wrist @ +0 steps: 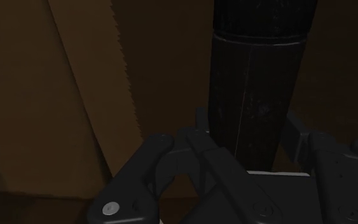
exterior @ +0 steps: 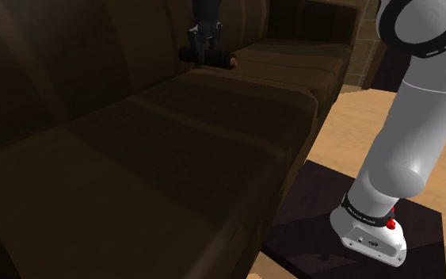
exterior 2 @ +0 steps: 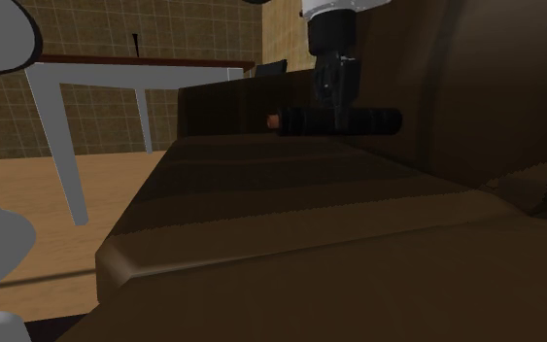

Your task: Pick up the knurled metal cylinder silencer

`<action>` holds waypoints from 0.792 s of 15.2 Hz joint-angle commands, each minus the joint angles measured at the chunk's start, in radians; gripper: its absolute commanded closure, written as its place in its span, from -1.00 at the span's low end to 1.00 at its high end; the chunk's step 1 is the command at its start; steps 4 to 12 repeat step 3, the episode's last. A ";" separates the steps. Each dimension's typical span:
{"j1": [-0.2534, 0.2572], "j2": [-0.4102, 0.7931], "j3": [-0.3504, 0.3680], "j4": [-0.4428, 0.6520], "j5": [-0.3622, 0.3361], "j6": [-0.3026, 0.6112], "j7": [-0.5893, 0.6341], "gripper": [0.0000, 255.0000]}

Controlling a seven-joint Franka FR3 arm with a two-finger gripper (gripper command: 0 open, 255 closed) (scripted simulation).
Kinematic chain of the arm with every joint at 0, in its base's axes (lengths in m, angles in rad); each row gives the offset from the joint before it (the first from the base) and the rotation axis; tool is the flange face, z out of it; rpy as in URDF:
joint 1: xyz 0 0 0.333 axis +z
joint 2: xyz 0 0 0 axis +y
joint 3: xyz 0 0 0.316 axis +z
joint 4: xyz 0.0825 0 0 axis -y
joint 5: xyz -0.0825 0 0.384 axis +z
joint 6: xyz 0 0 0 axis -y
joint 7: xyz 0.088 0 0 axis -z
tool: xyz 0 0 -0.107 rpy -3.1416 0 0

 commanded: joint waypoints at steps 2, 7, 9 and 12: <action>0.001 0.019 0.001 0.059 -0.003 -0.040 -0.001 1.00; 0.001 0.019 0.001 0.059 -0.003 -0.040 -0.001 1.00; 0.001 0.019 0.001 0.059 -0.003 -0.040 -0.001 1.00; 0.001 0.019 0.001 0.059 -0.003 -0.040 -0.001 1.00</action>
